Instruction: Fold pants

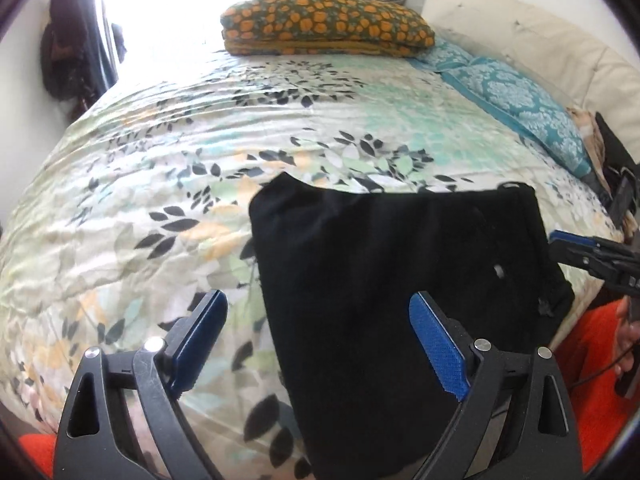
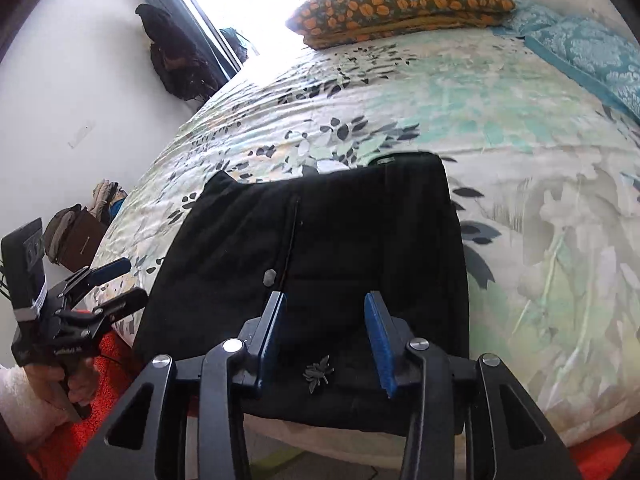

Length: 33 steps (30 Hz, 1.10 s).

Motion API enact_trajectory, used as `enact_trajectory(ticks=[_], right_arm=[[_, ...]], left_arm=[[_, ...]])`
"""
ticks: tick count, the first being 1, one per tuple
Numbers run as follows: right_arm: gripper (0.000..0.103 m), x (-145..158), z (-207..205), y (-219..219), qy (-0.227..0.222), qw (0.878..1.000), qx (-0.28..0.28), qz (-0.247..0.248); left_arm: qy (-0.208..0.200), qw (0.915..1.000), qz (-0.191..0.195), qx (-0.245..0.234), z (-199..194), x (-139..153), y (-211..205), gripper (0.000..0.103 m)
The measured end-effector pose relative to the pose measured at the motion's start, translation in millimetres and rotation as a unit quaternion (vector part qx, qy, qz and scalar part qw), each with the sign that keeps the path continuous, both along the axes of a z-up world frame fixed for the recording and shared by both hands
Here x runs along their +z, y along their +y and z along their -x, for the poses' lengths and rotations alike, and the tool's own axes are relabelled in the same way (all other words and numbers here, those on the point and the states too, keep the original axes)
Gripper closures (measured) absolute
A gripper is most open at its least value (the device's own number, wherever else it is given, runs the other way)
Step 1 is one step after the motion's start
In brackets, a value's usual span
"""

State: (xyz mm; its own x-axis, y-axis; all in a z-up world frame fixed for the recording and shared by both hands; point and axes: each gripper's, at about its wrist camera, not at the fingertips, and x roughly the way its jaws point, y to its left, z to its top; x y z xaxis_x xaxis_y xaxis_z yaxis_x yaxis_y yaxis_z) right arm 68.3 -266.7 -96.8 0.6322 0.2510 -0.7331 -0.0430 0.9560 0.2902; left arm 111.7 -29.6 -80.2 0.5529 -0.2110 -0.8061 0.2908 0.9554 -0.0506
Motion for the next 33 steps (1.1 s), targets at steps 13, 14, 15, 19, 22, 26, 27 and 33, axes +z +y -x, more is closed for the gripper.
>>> enact_trajectory(ticks=[13,14,15,19,22,26,27,33], right_arm=[[0.065,-64,-36,-20,0.041,0.998,-0.002,-0.055],[0.065,-62,-34,-20,0.039,0.998,0.000,-0.051],[0.065,-56,-33,-19,0.039,0.998,0.000,-0.044],[0.058,-16,-7,-10,0.005,1.000,0.003,-0.004],[0.052,4,21,5,-0.002,1.000,0.005,0.023],[0.051,-5,48,24,0.040,0.998,0.001,0.046],[0.049,-14,51,26,0.057,0.997,-0.005,0.059],[0.045,-29,71,19,0.086,0.993,-0.036,0.077]], left_arm=[[0.108,0.9868,-0.077,0.093,-135,-75,-5,0.000],[0.102,0.9876,-0.074,0.094,-132,-69,-3,0.002],[0.089,0.9884,-0.080,0.094,-126,-61,-3,0.003],[0.046,0.9954,-0.071,0.046,-80,-16,-8,0.004],[0.035,0.9984,-0.045,-0.004,-21,3,-16,0.004],[0.059,0.9955,-0.036,-0.064,49,-10,-41,0.004],[0.068,0.9941,-0.043,-0.073,60,-20,-47,0.004],[0.069,0.9933,-0.071,-0.059,78,-38,-56,0.004]])
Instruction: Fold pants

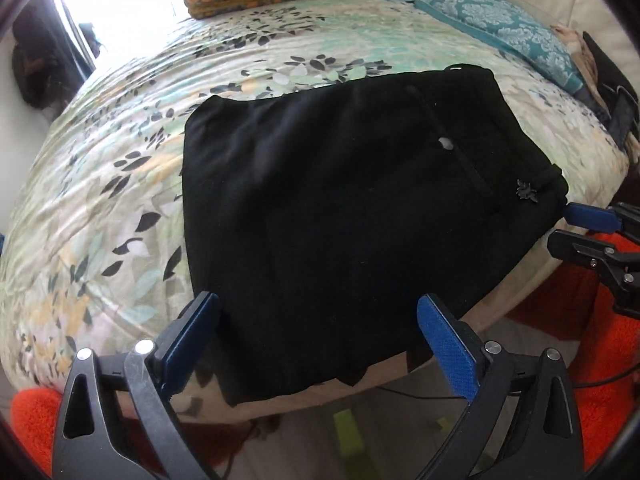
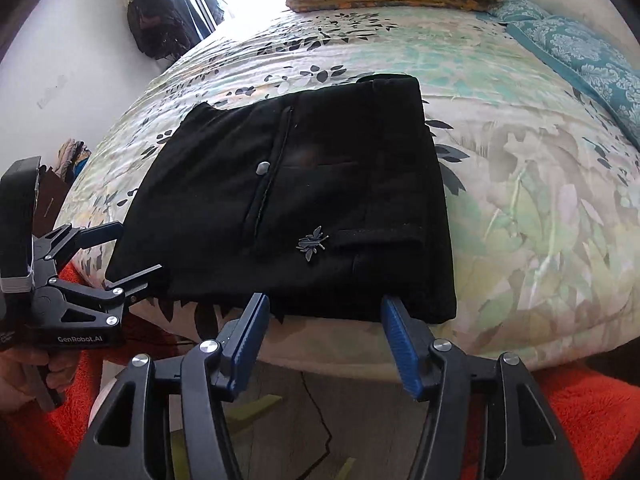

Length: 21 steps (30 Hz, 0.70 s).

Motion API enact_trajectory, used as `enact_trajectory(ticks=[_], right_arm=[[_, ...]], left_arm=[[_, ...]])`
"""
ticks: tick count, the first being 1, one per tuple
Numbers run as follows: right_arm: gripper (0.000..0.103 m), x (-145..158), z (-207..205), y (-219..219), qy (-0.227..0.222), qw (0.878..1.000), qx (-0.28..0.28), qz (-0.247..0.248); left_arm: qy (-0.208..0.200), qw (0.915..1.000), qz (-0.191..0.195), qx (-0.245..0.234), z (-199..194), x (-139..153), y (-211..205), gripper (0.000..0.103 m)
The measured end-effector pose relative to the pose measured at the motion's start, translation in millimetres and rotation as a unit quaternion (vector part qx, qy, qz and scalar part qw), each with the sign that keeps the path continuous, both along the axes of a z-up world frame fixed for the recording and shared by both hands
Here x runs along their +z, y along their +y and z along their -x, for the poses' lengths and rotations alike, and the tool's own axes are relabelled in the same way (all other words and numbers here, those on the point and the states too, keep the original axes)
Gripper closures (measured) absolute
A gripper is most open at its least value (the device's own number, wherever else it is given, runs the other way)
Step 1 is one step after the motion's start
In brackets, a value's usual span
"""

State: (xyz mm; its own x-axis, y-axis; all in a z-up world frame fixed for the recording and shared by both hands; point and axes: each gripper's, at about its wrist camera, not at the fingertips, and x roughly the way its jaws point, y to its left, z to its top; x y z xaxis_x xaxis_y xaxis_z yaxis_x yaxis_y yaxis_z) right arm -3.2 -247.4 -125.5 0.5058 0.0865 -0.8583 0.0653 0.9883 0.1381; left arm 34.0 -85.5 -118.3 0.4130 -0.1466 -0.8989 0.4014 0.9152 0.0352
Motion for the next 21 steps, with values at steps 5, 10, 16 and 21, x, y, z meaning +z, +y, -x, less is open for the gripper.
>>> enact_trajectory(ticks=[5,10,16,21], right_arm=[[0.036,21,16,-1,-0.062,0.997,-0.024,0.032],[0.029,30,19,-3,-0.093,0.994,-0.039,0.047],[0.027,27,15,-7,-0.092,0.993,-0.049,0.050],[0.027,24,14,-6,-0.090,0.993,-0.048,0.055]], left_arm=[[-0.017,0.9997,-0.004,0.016,-5,9,5,0.004],[-0.025,0.9993,-0.013,0.023,-5,11,7,0.004],[-0.033,0.9990,-0.017,0.023,-3,13,8,0.004],[-0.035,0.9990,-0.013,0.025,-2,14,11,0.004]])
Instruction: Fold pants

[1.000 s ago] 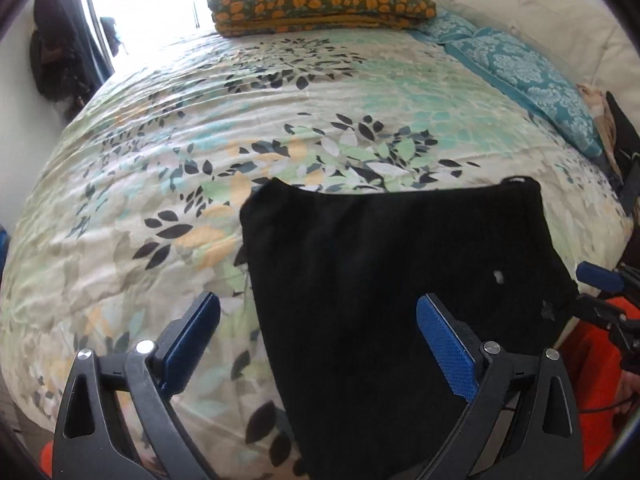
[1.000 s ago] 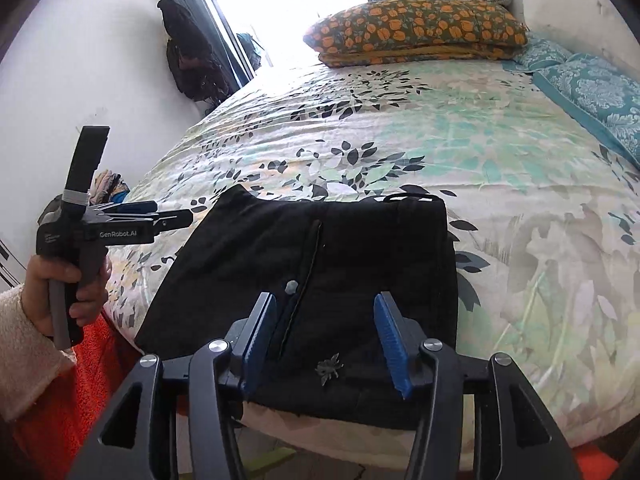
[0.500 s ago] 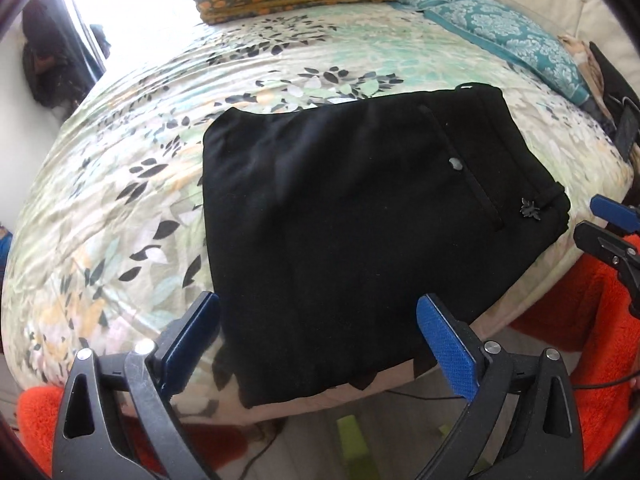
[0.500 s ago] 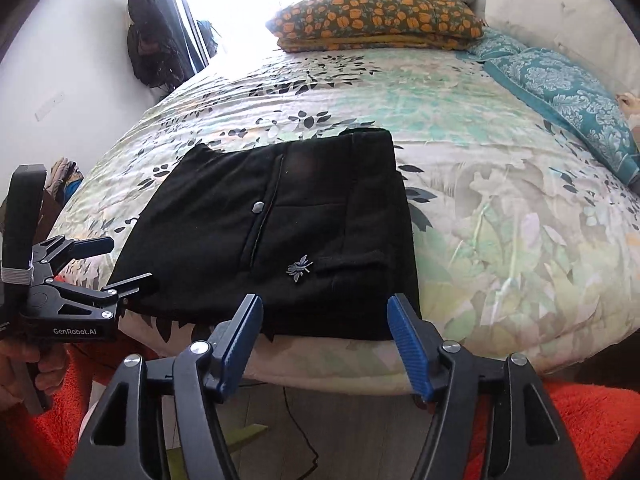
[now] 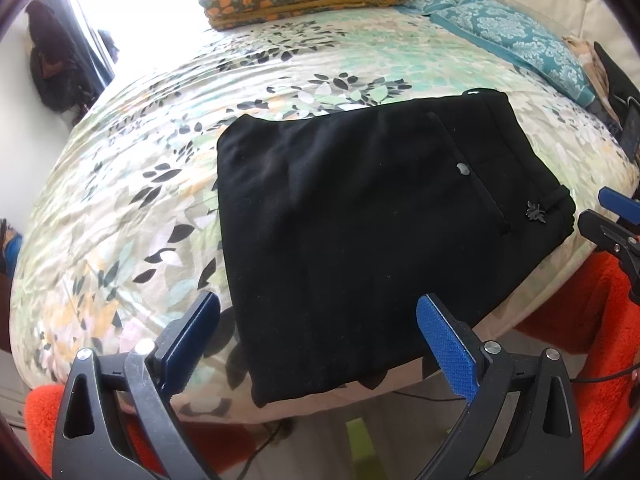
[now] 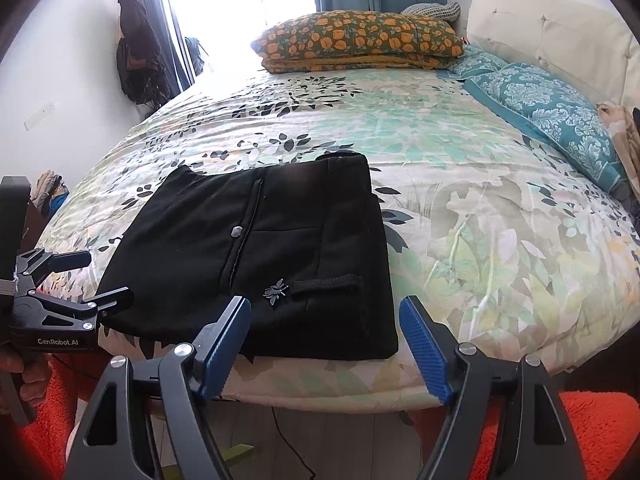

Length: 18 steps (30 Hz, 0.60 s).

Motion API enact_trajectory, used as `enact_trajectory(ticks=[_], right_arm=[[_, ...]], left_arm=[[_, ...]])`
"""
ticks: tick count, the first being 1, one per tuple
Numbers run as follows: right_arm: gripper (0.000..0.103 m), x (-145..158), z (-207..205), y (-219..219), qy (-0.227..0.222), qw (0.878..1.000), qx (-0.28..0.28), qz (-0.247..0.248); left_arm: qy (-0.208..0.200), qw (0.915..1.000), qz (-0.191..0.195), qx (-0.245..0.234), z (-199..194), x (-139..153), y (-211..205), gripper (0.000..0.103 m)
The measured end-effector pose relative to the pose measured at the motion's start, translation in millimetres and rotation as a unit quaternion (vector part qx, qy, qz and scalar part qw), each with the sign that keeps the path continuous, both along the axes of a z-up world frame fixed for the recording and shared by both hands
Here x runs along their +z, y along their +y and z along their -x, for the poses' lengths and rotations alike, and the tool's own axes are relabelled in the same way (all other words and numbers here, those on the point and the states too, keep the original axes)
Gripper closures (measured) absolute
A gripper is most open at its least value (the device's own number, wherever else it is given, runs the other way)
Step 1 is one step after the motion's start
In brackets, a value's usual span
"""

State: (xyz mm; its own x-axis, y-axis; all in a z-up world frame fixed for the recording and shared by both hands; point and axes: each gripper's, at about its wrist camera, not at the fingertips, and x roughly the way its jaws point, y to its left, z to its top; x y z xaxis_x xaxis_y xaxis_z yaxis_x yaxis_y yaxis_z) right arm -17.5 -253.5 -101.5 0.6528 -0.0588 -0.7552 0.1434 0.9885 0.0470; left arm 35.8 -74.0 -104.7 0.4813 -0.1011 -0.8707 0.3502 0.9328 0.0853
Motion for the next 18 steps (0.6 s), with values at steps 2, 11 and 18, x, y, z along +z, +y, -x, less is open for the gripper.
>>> enact_trajectory(ticks=[2,11,18], right_arm=[[0.027,0,0,1,-0.002,1.000,0.001,0.003],[0.026,-3,-2,-1,-0.003,1.000,0.001,0.000],[0.025,-7,-4,-7,-0.001,1.000,-0.005,-0.015]], left_arm=[[-0.007,0.9999,0.008,0.001,4,5,2,0.004],[-0.031,0.9988,0.035,0.015,11,21,13,0.004],[-0.029,0.9990,0.031,0.016,12,18,11,0.004]])
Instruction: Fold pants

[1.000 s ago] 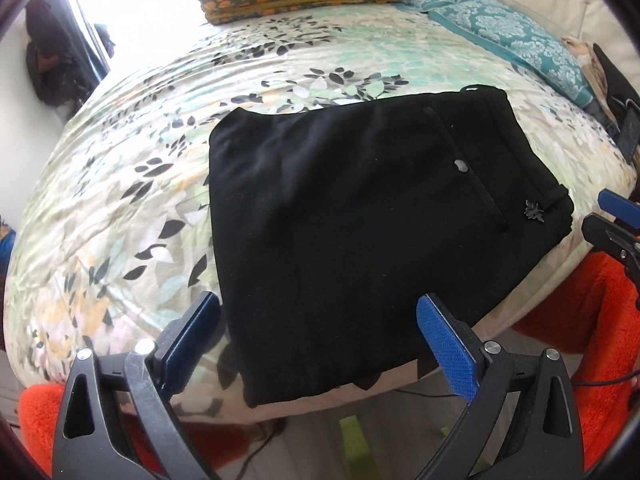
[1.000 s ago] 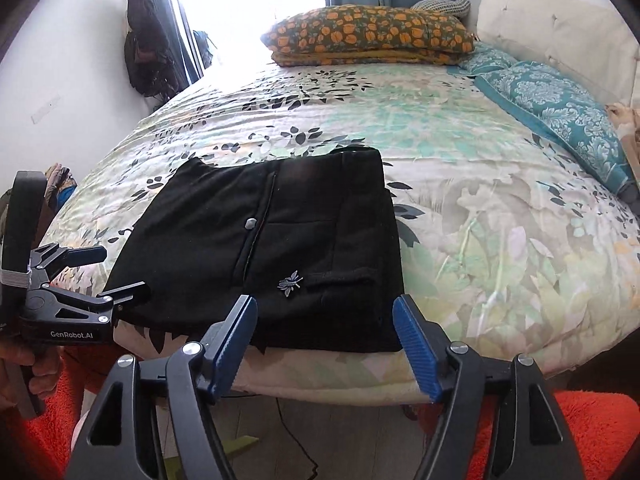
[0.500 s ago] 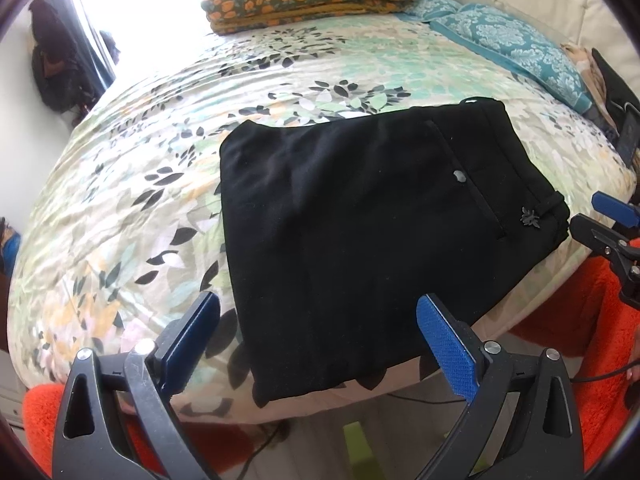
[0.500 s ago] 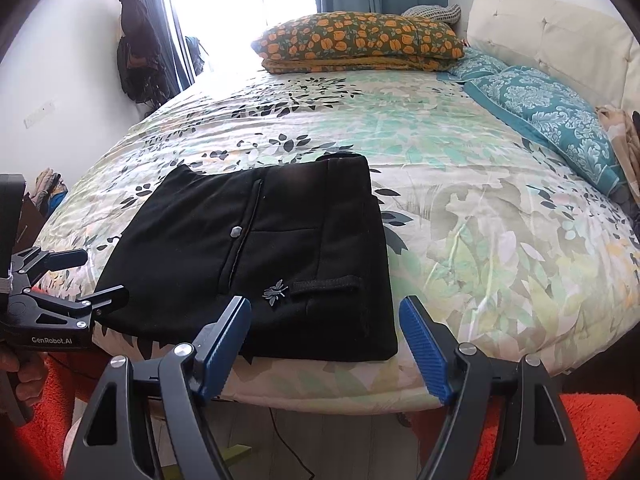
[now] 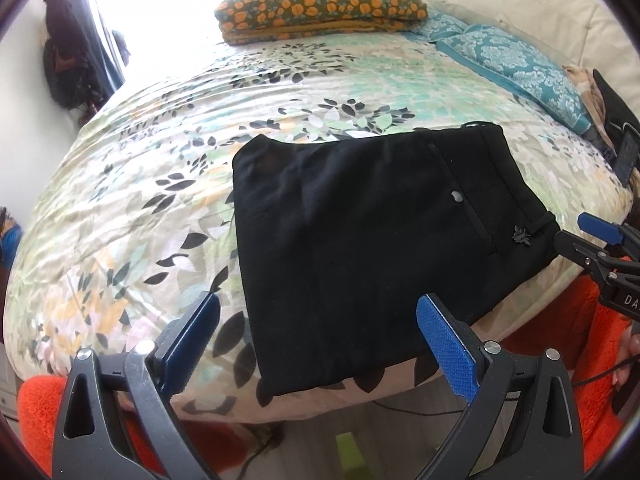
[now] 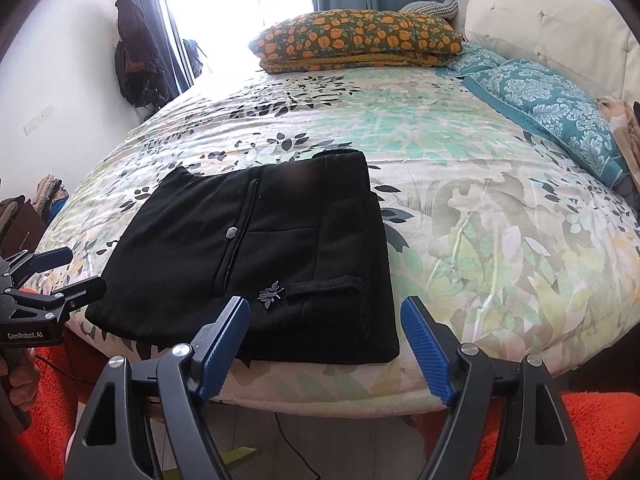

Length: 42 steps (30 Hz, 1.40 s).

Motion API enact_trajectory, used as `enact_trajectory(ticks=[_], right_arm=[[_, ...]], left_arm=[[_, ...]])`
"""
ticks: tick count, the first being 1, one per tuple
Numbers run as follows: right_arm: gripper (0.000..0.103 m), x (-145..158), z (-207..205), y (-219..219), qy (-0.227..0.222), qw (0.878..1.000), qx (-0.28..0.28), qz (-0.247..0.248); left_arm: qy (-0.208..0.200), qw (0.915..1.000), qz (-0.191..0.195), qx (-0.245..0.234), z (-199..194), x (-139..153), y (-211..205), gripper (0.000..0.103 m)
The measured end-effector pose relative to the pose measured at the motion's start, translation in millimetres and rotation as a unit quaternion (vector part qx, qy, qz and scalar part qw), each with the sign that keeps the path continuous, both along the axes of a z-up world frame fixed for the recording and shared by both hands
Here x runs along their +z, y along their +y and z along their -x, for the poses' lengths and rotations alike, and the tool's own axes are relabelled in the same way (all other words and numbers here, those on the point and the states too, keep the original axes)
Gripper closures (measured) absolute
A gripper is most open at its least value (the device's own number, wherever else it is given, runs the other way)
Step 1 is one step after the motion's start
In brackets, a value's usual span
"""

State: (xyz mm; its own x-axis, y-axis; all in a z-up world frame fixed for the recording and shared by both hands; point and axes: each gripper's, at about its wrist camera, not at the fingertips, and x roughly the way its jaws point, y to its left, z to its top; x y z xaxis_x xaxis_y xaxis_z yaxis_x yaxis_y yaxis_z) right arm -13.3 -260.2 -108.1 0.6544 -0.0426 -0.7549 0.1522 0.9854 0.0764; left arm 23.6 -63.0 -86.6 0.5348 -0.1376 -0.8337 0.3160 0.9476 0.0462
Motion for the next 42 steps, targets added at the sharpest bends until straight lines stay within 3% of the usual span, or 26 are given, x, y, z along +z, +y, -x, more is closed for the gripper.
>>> enact_trajectory(ticks=[14,42], right_arm=[[0.025,-1.4,-1.2,-0.7,0.002,1.000,0.000,-0.002],[0.024,-2.5,-1.7,-2.2,0.001,1.000,0.003,-0.019]], left_arm=[[-0.009,0.9998,0.018,0.003,1.4,3.5,4.6,0.004],[0.000,0.9999,0.015,0.006,-1.1,3.2,8.6,0.004]])
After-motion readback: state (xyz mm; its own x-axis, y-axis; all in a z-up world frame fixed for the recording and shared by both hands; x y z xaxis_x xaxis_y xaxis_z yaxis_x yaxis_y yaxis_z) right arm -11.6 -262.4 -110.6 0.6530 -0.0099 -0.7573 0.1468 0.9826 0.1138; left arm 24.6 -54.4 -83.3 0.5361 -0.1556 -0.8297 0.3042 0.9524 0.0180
